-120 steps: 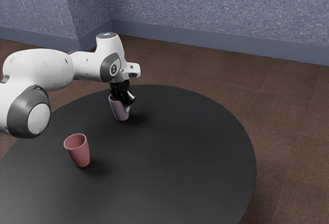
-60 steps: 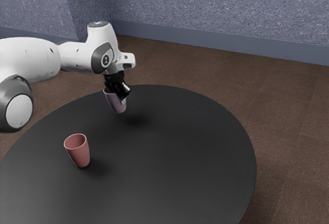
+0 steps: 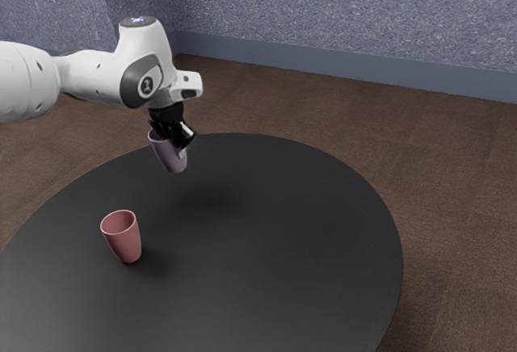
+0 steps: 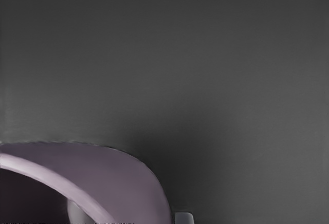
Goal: Place the left cup onto the right cup
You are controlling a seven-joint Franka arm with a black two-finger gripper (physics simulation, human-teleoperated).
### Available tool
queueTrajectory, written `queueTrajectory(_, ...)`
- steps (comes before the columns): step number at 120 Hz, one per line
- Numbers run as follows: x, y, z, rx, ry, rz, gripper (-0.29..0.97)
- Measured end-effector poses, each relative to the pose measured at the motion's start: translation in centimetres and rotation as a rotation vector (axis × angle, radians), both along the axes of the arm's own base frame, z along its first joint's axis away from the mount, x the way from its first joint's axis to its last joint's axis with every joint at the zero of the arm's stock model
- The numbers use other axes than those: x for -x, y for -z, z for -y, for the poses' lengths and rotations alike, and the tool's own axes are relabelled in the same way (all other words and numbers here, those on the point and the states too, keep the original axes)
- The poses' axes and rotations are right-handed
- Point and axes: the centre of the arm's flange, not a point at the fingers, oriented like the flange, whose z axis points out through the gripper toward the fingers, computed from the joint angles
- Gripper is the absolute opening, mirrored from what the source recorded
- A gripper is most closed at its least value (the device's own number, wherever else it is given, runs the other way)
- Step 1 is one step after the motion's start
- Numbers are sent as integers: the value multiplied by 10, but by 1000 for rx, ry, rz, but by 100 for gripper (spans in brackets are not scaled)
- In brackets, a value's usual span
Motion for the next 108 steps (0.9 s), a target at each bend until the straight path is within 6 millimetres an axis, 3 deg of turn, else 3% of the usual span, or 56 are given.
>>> queueTrajectory(33, 34, -33, 30, -24, -9, 2, -10)
queueTrajectory(74, 81, -35, 43, -28, -101, -49, -10)
queueTrajectory(108, 105, -37, 45, -23, -186, -78, -10)
